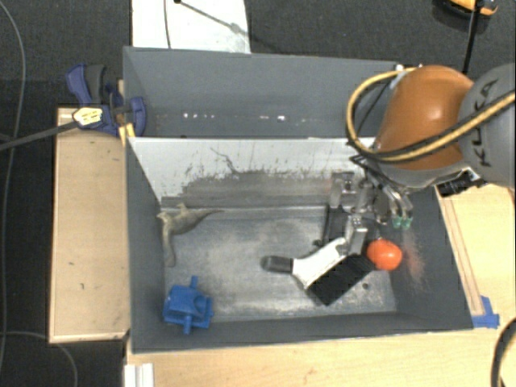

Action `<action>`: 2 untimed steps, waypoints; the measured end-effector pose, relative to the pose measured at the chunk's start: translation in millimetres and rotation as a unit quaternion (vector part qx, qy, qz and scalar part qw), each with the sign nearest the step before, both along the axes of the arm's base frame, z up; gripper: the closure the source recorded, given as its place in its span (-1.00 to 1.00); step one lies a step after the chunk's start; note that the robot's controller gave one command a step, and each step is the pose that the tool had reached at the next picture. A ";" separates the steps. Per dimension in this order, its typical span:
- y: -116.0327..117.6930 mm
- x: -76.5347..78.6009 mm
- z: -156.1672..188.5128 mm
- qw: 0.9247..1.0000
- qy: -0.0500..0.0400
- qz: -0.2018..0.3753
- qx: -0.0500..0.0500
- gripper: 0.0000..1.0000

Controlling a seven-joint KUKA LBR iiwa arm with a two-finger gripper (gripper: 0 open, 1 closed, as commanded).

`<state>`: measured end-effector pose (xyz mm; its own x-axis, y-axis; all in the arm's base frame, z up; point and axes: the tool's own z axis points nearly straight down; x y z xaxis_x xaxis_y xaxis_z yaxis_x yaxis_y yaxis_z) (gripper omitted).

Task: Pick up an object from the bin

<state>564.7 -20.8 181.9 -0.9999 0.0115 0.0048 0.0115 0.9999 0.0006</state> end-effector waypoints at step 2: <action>-4.0 -9.2 -11.5 0.998 -0.005 0.057 0.000 -1.00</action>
Offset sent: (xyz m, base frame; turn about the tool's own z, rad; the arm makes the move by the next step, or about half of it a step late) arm -0.0289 -0.0120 -0.0408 -0.2566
